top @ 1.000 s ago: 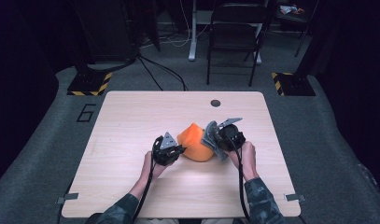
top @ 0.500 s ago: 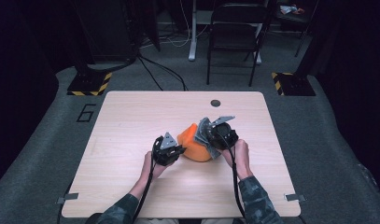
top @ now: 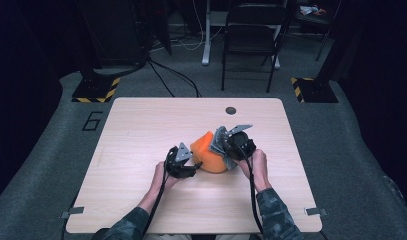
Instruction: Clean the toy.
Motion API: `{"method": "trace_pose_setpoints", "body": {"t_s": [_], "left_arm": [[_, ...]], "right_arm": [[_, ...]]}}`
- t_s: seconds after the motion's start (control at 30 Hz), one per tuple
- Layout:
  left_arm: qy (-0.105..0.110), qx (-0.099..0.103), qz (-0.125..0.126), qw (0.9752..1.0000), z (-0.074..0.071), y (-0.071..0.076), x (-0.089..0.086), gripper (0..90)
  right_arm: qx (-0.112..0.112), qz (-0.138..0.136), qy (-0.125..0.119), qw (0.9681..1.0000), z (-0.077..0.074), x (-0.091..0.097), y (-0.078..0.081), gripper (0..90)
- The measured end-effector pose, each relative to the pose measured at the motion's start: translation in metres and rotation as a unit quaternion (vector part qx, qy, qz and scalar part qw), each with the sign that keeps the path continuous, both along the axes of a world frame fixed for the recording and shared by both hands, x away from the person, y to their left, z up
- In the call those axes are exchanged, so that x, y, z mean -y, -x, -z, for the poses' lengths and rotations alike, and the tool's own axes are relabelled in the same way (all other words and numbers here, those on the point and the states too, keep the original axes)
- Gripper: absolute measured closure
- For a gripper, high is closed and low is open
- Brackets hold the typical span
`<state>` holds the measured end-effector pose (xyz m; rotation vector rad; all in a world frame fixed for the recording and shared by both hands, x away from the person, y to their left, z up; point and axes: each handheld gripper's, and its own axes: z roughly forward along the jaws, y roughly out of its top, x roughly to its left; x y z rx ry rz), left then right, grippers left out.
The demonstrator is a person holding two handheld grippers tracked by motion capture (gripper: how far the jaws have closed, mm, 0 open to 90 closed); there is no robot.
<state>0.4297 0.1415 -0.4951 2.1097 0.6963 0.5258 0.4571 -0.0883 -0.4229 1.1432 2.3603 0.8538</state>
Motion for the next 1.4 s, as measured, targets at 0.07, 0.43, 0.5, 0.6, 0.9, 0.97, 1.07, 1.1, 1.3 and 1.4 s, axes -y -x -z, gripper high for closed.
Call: {"method": "trace_pose_setpoints", "body": {"t_s": [0.07, 0.43, 0.5, 0.6, 0.9, 0.97, 1.07, 1.1, 1.3, 1.4], "left_arm": [[0.008, 0.004, -0.002, 1.0000, 0.001, 0.001, -0.001, 60.0], [0.033, -0.018, -0.011, 0.9993, -0.008, 0.003, -0.002, 81.3], [0.038, -0.022, -0.014, 0.9990, -0.010, 0.004, -0.002, 81.5], [0.047, -0.033, -0.018, 0.9982, -0.013, 0.004, -0.002, 81.7], [0.060, -0.046, -0.024, 0.9969, -0.021, 0.009, 0.001, 81.5], [0.058, -0.048, -0.021, 0.9970, -0.022, 0.009, 0.001, 81.5], [0.056, -0.049, -0.022, 0.9970, -0.021, 0.008, 0.001, 81.4], [0.055, -0.051, -0.022, 0.9969, -0.020, 0.008, 0.000, 81.4], [0.059, -0.055, -0.025, 0.9964, -0.018, 0.006, -0.001, 81.2], [0.059, -0.056, -0.026, 0.9964, -0.017, 0.005, -0.002, 81.0]], "right_arm": [[0.001, -0.001, 0.001, 1.0000, 0.000, -0.001, 0.000, 74.6], [0.020, 0.017, -0.013, 0.9996, -0.004, 0.004, 0.003, 74.5], [0.021, 0.018, -0.016, 0.9995, -0.006, 0.008, 0.003, 74.4], [0.028, 0.021, -0.020, 0.9992, -0.008, 0.011, 0.005, 74.4], [0.049, -0.005, -0.024, 0.9985, -0.027, 0.001, 0.015, 74.4], [0.049, -0.013, -0.023, 0.9984, -0.029, -0.004, 0.016, 74.4], [0.035, -0.020, -0.012, 0.9991, -0.024, -0.011, 0.014, 74.3], [0.044, -0.028, -0.007, 0.9986, -0.021, -0.013, 0.012, 74.3], [0.029, -0.019, -0.006, 0.9994, -0.013, -0.009, 0.009, 74.3], [0.018, -0.008, -0.009, 0.9998, -0.008, -0.003, 0.008, 74.3]]}}
